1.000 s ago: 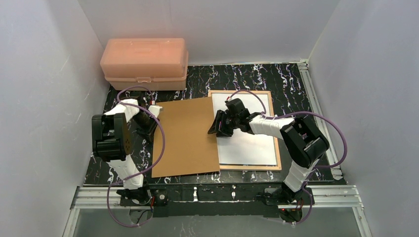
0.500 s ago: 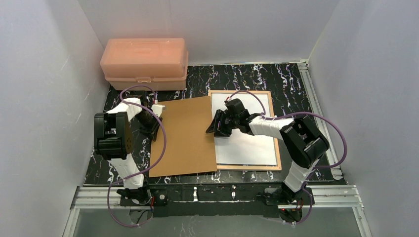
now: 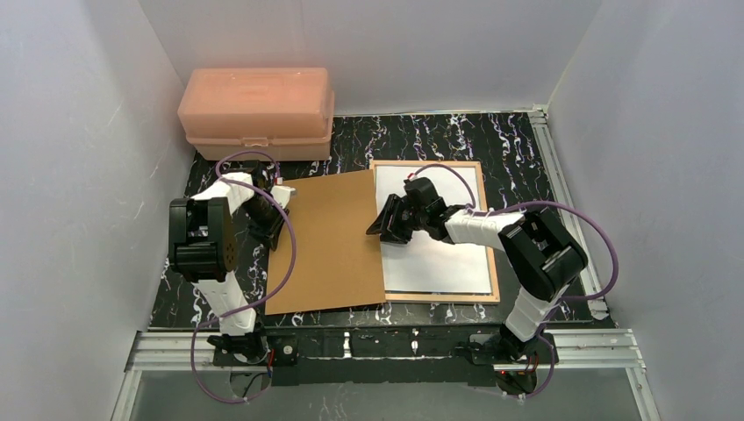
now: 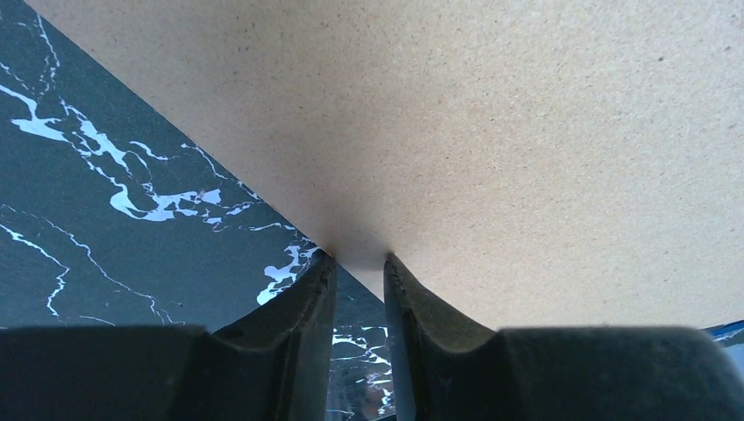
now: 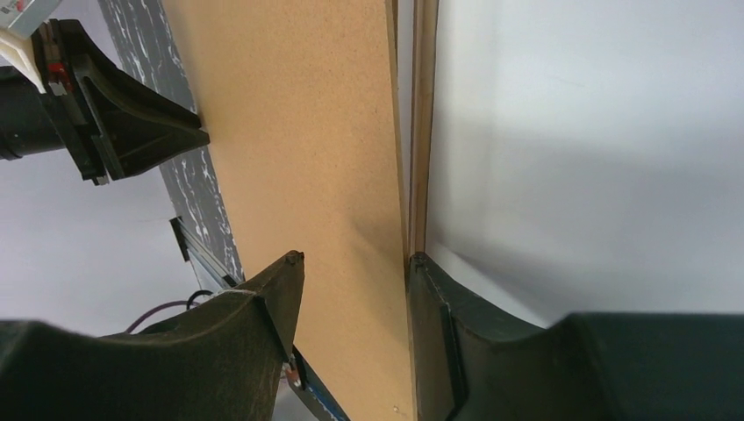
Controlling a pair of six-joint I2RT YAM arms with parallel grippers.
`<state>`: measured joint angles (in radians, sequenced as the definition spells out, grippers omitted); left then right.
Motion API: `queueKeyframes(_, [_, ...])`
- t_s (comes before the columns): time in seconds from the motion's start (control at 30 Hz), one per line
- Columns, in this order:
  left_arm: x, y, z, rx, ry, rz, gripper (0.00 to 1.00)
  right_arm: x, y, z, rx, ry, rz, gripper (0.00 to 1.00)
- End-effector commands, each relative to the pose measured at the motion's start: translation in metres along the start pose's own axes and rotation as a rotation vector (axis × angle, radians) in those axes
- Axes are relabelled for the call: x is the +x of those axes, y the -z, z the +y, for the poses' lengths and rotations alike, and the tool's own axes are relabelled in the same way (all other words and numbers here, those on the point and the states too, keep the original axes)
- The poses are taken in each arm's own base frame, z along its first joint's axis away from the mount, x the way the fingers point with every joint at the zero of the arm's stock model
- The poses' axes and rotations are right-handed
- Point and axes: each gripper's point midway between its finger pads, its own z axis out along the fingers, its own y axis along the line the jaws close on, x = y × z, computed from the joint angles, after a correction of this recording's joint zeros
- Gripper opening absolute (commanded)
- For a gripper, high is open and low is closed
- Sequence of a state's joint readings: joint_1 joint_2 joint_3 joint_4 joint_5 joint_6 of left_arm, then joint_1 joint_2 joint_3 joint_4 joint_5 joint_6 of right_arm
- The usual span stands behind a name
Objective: Put the photo into the frame
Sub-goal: Pick up the photo frame item at the center of the board.
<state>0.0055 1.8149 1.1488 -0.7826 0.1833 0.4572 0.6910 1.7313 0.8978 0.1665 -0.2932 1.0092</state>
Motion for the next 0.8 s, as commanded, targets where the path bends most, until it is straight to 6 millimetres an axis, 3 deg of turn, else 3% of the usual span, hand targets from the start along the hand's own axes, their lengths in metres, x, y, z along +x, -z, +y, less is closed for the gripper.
queueKeyframes(0.0, [-0.011,-0.029,-0.044,0.245,-0.009,-0.035,0.23,-0.008,0.02,0.078,-0.259,0.039,-0.048,0.55])
queueKeyframes(0.13, [-0.013,-0.028,-0.047,0.269,-0.007,-0.034,0.22,-0.003,0.019,0.094,-0.302,0.061,-0.036,0.6])
queueKeyframes(0.3, [-0.013,-0.029,-0.049,0.282,-0.007,-0.032,0.22,0.005,0.016,0.116,-0.426,0.046,-0.01,0.57])
queueKeyframes(0.43, [-0.013,-0.029,-0.049,0.284,-0.009,-0.033,0.21,0.004,0.031,0.143,-0.565,0.055,-0.017,0.51])
queueKeyframes(0.57, [-0.013,-0.029,-0.048,0.276,-0.011,-0.03,0.2,0.003,0.053,0.165,-0.644,0.1,-0.034,0.52])
queueKeyframes(0.77, [-0.012,-0.028,-0.047,0.266,-0.013,-0.03,0.2,0.012,0.06,0.169,-0.653,0.126,0.001,0.56])
